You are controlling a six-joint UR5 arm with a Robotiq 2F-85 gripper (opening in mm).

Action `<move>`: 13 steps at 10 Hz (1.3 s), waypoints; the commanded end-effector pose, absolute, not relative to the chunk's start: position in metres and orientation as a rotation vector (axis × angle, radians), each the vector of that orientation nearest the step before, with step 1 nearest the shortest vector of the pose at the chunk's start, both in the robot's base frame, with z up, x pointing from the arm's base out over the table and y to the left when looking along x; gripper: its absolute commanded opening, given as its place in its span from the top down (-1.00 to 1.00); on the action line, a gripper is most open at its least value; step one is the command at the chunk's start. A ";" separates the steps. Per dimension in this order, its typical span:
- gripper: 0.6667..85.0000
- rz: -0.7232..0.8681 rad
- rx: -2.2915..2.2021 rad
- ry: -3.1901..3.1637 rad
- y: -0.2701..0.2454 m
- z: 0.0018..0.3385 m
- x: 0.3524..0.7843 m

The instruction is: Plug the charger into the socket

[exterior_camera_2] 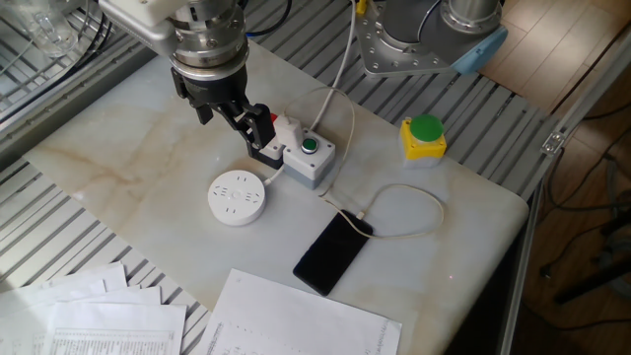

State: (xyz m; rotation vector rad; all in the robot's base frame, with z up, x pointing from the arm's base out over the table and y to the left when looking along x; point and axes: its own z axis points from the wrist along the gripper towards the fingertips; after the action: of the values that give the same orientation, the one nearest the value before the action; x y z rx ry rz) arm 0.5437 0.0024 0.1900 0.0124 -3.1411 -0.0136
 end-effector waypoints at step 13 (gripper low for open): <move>0.98 0.558 1.818 -2.802 -0.043 0.228 0.624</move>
State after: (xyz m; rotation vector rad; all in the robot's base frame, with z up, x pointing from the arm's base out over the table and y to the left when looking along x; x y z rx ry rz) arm 0.6177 -0.0545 0.2139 1.2593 -3.0771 0.5319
